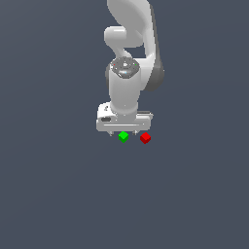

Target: Stack the red cube on top of the green cube.

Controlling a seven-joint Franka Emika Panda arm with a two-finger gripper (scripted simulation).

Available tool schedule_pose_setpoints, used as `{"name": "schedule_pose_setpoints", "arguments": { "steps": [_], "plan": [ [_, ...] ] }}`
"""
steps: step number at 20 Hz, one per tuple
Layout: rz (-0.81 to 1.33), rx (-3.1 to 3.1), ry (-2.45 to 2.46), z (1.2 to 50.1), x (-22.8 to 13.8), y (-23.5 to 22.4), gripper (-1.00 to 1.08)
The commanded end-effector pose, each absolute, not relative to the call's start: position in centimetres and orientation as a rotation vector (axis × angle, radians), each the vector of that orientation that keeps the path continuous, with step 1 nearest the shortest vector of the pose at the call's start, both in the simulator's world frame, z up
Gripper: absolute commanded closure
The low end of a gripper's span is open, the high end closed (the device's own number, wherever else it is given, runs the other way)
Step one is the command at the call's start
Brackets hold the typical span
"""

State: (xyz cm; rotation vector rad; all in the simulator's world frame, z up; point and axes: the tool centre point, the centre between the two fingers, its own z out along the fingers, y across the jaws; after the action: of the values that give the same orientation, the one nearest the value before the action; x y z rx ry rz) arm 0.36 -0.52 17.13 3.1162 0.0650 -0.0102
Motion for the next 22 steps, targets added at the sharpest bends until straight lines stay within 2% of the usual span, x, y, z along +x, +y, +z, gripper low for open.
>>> {"name": "schedule_pose_setpoints", "arguments": {
  "steps": [1, 10, 22],
  "plan": [
    [-0.010, 3.116, 0.065, 17.1, 0.4, -0.5, -0.92],
    [-0.008, 3.114, 0.215, 15.5, -0.3, 1.7, -0.92],
    [-0.001, 3.038, 0.784, 9.4, -4.5, 9.3, -0.92]
  ]
}}
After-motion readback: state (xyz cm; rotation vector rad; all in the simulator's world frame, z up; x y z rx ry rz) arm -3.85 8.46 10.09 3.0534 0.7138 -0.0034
